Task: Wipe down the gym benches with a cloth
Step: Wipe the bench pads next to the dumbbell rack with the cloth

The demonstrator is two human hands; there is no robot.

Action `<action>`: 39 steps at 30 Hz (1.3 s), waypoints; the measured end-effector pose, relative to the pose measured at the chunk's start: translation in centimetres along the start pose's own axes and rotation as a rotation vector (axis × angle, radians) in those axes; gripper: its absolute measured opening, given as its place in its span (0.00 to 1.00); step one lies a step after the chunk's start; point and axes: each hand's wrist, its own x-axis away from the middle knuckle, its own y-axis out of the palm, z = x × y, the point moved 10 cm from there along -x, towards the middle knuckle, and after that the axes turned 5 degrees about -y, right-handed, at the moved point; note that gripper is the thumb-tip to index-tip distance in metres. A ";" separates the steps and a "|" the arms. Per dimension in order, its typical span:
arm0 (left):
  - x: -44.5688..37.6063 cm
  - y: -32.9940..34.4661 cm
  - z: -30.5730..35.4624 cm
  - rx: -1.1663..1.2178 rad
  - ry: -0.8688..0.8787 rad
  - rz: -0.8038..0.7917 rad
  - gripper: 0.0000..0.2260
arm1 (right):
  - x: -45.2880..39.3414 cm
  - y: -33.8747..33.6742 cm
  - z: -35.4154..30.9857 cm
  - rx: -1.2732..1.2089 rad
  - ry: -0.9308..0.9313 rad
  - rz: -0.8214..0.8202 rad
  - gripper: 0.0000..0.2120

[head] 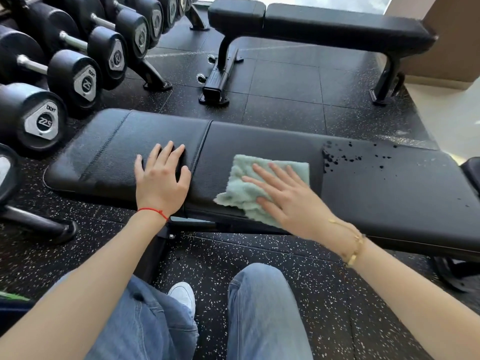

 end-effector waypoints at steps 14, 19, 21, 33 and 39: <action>0.0 -0.1 0.1 0.000 -0.019 0.004 0.25 | -3.8 0.0 -1.5 -0.019 -0.018 0.010 0.24; 0.0 -0.2 0.1 0.017 -0.016 0.016 0.25 | -1.7 -1.3 5.2 -0.049 0.117 0.004 0.24; 0.0 -0.3 0.1 0.024 -0.026 0.019 0.25 | -5.0 -1.6 8.4 -0.009 0.253 -0.017 0.24; -0.2 -0.3 0.0 0.027 -0.024 0.023 0.24 | 0.6 -0.2 -0.4 -0.009 -0.010 0.003 0.23; -0.1 -0.1 -0.1 0.027 -0.026 0.032 0.24 | -4.6 -1.7 9.6 0.019 0.326 -0.026 0.24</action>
